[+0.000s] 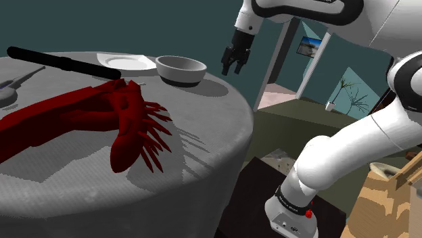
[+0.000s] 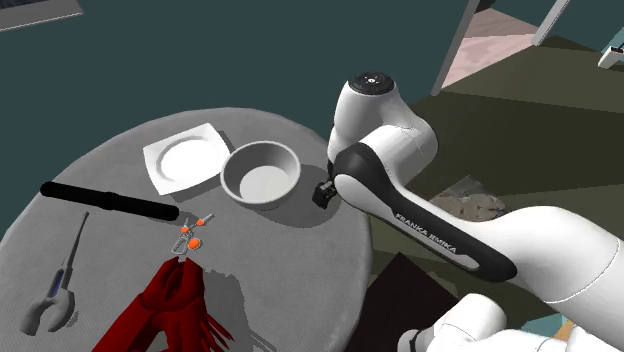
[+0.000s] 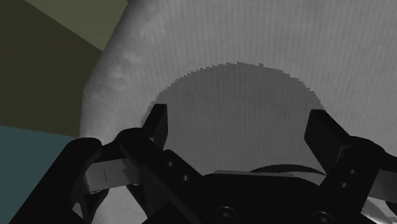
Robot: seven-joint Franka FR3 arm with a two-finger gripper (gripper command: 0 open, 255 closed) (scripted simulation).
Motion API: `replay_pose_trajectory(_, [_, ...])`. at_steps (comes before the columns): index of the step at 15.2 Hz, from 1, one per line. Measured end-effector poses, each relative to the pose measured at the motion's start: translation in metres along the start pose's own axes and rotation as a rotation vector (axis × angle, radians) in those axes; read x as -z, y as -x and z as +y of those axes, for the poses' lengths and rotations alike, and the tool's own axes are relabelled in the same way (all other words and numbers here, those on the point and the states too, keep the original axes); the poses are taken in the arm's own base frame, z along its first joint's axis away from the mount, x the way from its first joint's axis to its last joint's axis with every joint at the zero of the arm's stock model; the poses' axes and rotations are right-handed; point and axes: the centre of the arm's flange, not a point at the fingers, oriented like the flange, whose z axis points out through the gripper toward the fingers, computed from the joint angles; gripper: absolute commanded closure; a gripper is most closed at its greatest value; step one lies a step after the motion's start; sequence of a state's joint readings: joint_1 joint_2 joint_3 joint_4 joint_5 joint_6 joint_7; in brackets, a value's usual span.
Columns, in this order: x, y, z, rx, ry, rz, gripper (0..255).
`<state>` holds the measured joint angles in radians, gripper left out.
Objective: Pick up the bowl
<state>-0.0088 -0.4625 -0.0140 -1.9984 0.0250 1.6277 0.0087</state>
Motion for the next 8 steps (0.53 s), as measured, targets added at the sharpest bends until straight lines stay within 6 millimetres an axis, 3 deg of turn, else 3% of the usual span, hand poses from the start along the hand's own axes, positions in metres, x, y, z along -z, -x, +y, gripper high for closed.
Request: replay_pose_trajectory(8, [-0.002,-0.103,0.014,-0.039,-0.043,-0.001,0])
